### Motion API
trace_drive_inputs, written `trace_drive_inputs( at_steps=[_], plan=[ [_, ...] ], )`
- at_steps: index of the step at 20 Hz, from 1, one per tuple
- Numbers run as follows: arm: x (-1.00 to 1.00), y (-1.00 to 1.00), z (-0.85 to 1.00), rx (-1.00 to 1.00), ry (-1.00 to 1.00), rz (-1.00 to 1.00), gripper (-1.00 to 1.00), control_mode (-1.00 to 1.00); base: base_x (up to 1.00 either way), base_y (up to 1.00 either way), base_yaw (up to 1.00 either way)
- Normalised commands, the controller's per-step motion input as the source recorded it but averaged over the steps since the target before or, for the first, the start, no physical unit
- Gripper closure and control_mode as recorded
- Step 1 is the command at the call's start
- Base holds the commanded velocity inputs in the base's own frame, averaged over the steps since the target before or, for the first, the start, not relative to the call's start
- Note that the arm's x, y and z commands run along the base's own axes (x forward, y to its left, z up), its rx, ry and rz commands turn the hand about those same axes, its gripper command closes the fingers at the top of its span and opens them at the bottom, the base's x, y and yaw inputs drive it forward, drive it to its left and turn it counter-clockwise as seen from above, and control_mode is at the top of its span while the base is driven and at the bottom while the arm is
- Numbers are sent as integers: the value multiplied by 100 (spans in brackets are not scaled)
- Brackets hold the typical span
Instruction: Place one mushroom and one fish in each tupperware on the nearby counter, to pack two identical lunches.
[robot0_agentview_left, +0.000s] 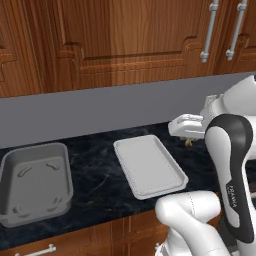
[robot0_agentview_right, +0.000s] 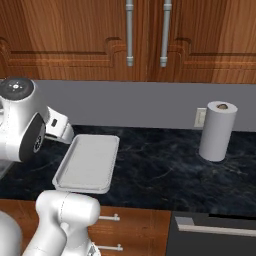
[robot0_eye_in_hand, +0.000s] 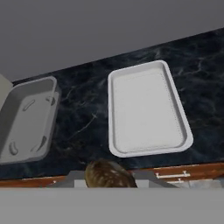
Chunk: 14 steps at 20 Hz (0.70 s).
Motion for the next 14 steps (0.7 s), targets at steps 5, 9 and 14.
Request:
trace_drive_inputs(
  at_steps=[5,9,14],
  plan=[
    [35,-6,-96,0,2,0,100,-100,0,0,0],
    [59,-26,-71,0,14,0,100,-100,0,0,0],
    [83,-14,-57,0,19,0,100,-100,0,0,0]
  ],
)
